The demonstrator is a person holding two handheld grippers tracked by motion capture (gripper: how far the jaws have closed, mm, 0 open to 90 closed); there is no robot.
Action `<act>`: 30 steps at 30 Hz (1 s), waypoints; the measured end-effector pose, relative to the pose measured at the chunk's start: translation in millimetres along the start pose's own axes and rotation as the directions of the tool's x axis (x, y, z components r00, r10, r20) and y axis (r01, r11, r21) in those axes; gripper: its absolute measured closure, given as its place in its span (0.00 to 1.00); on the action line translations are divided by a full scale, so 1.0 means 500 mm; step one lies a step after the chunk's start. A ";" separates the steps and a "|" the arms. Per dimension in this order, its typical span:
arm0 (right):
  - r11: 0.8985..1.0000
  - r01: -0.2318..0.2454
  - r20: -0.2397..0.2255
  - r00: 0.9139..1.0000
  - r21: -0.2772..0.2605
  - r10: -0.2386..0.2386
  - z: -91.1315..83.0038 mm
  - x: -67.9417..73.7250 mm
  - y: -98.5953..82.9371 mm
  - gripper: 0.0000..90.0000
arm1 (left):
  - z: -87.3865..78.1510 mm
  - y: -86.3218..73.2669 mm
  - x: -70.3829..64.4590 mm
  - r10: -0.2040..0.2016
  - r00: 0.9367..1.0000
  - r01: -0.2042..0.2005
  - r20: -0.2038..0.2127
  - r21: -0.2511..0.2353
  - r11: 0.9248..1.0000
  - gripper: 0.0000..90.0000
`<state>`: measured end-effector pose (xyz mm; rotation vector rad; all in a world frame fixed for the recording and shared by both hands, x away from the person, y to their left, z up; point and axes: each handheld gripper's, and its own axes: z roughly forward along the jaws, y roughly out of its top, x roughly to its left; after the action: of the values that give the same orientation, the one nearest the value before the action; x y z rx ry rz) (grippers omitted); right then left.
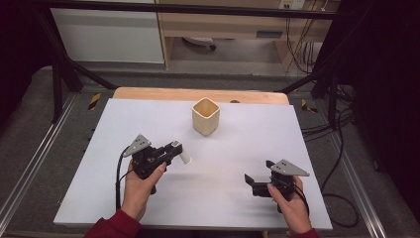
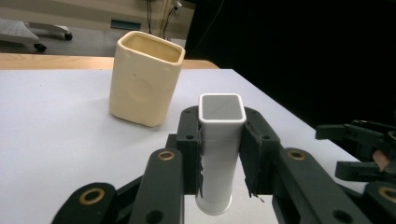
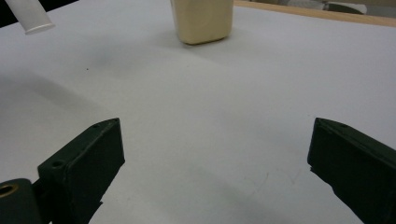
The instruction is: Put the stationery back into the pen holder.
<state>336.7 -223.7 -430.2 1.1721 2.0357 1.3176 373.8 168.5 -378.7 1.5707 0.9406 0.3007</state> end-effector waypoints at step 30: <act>1.000 -0.024 0.034 0.999 0.012 0.024 0.008 0.011 -0.007 0.05 | 0.092 0.148 -0.018 0.053 0.998 -0.053 -0.036 0.018 0.998 0.79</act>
<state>335.2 -217.6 -434.9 1.2200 2.0141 1.2894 427.4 133.3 -319.5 1.6121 0.9331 0.3608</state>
